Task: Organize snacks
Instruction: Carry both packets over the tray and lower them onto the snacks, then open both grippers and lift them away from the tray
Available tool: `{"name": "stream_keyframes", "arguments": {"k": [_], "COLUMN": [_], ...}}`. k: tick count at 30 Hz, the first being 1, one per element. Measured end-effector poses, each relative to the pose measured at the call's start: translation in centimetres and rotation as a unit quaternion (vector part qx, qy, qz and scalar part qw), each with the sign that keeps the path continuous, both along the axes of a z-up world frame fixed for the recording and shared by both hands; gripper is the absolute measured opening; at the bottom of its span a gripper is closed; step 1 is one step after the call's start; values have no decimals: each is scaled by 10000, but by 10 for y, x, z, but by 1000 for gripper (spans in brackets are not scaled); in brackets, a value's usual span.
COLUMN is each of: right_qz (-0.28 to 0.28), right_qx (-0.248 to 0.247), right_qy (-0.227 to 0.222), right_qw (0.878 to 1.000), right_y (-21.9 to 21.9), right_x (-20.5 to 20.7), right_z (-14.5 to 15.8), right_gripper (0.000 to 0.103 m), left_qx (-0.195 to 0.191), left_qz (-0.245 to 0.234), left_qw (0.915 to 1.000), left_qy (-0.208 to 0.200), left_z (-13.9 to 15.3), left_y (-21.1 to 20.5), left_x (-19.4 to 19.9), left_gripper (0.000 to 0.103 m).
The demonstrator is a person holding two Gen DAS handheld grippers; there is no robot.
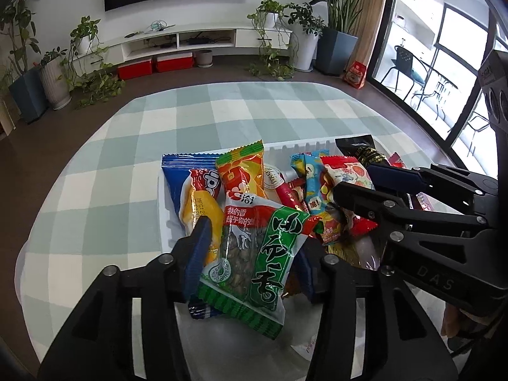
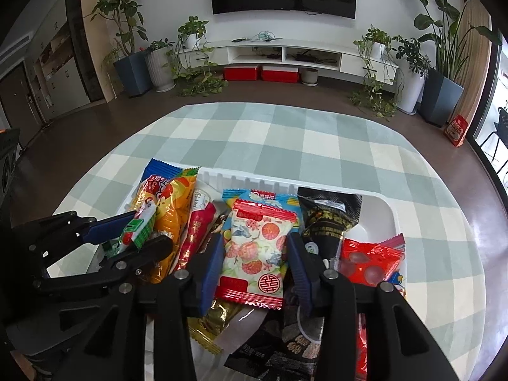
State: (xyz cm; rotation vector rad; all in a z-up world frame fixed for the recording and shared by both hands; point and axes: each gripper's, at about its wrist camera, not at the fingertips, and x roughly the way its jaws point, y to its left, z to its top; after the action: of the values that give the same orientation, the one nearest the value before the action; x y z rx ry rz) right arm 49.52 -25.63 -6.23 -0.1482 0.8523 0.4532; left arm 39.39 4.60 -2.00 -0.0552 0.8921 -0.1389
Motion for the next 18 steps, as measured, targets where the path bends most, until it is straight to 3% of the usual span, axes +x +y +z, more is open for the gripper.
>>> {"name": "stream_keyframes", "arguments": {"k": [11,18], "right_qz": [-73,-338], "right_qx": [95,401], "right_qy": [-271,-574], "right_qw": [9996,9970], "right_y": [-11,-31], "right_x": [-13,-35], "right_z": [14,32], "right_gripper": [62,88], "left_qx": [-37,350], "left_qz": [118,236], "left_qw": [9995,9944], "left_qy": [-295,-966], "left_z": [20,51], "left_y": [5,-5], "left_x": [-26,-67], "left_gripper": [72,91]}}
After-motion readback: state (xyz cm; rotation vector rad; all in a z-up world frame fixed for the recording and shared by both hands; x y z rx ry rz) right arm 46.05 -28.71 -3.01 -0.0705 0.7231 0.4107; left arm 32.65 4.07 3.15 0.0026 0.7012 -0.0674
